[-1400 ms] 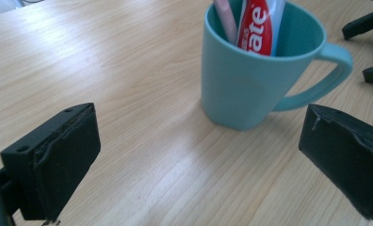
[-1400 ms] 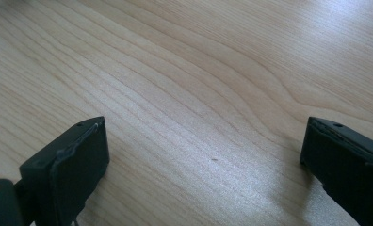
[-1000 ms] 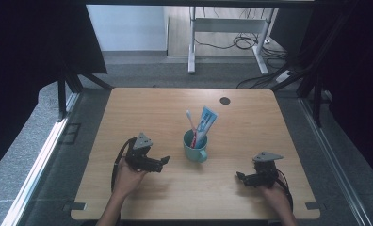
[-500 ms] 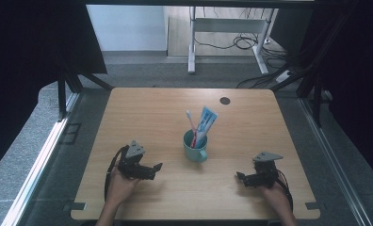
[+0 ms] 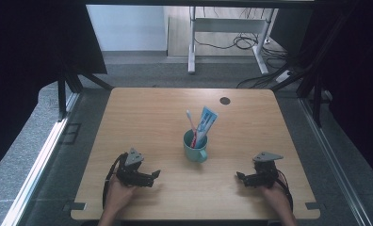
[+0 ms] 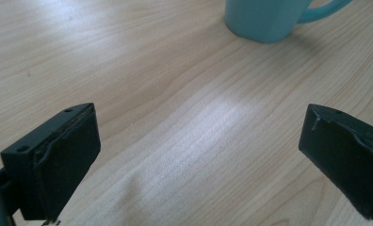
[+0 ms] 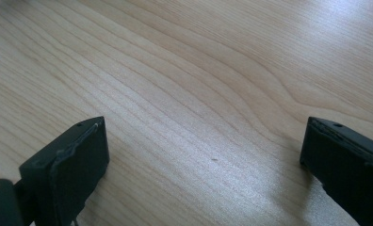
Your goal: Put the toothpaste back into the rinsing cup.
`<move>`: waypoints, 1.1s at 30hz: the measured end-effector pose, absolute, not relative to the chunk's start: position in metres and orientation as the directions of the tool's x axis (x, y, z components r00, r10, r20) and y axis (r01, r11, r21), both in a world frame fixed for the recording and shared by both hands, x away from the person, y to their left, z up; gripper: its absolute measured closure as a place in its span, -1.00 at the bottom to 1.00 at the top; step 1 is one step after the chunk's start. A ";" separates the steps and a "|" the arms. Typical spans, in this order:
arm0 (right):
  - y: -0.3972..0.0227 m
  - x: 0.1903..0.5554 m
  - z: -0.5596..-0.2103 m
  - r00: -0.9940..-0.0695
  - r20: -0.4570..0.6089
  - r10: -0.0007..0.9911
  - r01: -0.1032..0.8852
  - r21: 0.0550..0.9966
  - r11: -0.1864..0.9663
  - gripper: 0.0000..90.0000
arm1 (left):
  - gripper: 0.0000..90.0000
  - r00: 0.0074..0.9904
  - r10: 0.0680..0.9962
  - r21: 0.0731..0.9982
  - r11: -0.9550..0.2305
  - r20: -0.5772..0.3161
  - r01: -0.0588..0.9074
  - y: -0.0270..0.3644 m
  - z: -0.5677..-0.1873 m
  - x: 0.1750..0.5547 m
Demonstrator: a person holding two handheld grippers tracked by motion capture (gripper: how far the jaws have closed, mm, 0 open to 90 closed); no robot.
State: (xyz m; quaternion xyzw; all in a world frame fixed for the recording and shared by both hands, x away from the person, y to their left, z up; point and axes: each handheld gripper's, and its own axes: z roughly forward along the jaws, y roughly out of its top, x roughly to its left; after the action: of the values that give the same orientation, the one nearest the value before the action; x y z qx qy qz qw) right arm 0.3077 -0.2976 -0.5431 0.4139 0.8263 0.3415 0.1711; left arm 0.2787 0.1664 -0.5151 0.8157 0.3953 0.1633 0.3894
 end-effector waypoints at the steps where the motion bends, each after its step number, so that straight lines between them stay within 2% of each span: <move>1: -0.298 0.308 -0.543 -0.599 0.000 0.801 0.567 0.706 0.424 -0.97 | -1.00 0.635 0.772 0.761 -0.388 -0.039 0.519 0.166 -0.516 0.278; 25: -0.298 0.308 -0.543 -0.598 0.000 0.801 0.568 0.706 0.424 -0.97 | -1.00 0.638 0.770 0.665 -0.469 -0.015 0.582 0.155 -0.544 0.275; 33: -0.298 0.308 -0.543 -0.598 0.000 0.801 0.567 0.706 0.424 -0.97 | -1.00 0.631 0.776 0.663 -0.458 -0.027 0.592 0.153 -0.545 0.275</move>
State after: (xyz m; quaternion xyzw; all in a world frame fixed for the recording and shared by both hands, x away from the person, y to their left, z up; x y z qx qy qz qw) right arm 0.3077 -0.2976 -0.5431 0.4141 0.8261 0.3415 0.1713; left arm 0.2753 0.1532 -0.5454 0.8422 0.4059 0.1412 0.3257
